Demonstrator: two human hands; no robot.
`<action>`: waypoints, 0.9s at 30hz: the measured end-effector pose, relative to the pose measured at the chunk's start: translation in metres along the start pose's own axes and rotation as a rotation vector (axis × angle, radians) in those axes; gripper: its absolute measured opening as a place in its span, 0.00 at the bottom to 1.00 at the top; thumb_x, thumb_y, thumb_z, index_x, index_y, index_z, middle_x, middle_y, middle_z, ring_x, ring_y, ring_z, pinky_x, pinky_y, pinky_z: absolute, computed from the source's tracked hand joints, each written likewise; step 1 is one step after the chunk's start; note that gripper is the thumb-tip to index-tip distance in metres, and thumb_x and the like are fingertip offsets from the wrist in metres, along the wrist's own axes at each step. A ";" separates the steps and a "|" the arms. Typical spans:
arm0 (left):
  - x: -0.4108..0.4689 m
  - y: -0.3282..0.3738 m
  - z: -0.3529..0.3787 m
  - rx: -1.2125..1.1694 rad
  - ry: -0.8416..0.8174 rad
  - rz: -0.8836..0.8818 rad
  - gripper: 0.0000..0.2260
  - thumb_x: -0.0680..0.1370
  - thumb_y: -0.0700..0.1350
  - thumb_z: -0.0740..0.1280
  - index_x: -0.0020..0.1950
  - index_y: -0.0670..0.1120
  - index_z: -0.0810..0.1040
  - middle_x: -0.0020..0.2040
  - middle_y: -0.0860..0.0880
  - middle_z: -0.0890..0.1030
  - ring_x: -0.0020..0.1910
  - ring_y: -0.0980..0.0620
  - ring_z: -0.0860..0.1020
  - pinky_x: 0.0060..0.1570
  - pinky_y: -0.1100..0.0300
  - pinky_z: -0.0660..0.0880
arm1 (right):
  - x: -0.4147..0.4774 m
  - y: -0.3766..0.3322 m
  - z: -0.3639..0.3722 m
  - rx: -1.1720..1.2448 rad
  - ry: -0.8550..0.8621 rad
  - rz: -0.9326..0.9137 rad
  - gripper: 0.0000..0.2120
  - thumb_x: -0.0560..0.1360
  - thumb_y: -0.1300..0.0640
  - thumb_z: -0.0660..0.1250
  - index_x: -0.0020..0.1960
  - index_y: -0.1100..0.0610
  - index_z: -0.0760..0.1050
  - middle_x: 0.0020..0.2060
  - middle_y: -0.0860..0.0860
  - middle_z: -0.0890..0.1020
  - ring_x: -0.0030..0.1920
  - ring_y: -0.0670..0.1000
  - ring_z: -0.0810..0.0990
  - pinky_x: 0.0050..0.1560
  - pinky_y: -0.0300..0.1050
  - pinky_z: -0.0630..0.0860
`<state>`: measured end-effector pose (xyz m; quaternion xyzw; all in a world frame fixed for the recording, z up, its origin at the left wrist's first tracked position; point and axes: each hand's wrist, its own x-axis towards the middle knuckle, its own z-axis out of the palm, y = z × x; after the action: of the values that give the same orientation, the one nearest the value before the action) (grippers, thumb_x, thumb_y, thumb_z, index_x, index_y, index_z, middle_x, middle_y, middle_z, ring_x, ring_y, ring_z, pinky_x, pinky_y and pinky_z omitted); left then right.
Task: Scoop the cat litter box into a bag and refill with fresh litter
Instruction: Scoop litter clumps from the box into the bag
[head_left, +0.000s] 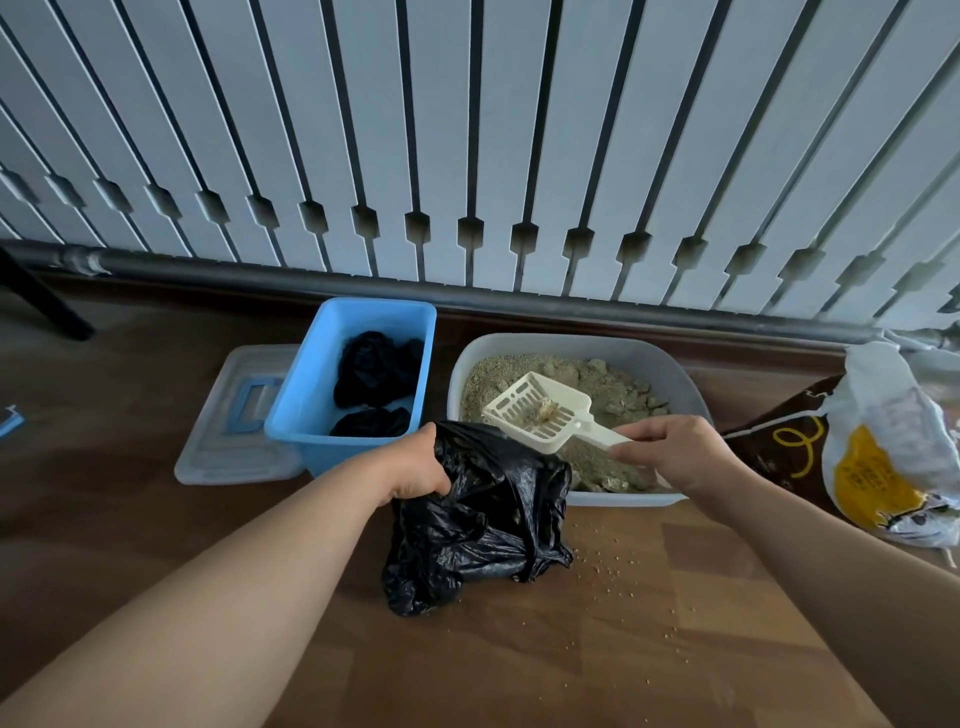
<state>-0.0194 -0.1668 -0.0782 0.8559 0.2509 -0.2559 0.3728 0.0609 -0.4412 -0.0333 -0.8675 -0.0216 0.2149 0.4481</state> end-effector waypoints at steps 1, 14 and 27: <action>0.001 -0.002 0.000 -0.049 -0.001 -0.011 0.43 0.74 0.39 0.68 0.80 0.50 0.43 0.74 0.43 0.64 0.66 0.44 0.70 0.63 0.54 0.71 | -0.005 -0.003 0.000 -0.017 -0.032 -0.009 0.06 0.69 0.59 0.77 0.45 0.53 0.84 0.22 0.48 0.77 0.25 0.45 0.70 0.29 0.35 0.67; -0.016 0.006 -0.002 -0.457 -0.093 0.027 0.44 0.69 0.32 0.68 0.79 0.50 0.51 0.73 0.42 0.65 0.68 0.42 0.69 0.62 0.54 0.73 | -0.026 -0.009 0.025 -0.317 -0.353 -0.096 0.07 0.69 0.60 0.77 0.46 0.56 0.85 0.24 0.46 0.80 0.22 0.42 0.72 0.30 0.36 0.72; -0.033 0.000 -0.005 -0.332 -0.161 0.123 0.38 0.73 0.29 0.64 0.78 0.55 0.58 0.69 0.43 0.70 0.61 0.45 0.74 0.58 0.54 0.75 | -0.019 -0.036 0.083 -0.538 -0.404 -0.140 0.09 0.70 0.57 0.75 0.50 0.58 0.84 0.27 0.48 0.81 0.22 0.40 0.75 0.30 0.35 0.70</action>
<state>-0.0430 -0.1706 -0.0544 0.7732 0.2061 -0.2553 0.5427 0.0173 -0.3606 -0.0403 -0.8909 -0.2252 0.3376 0.2039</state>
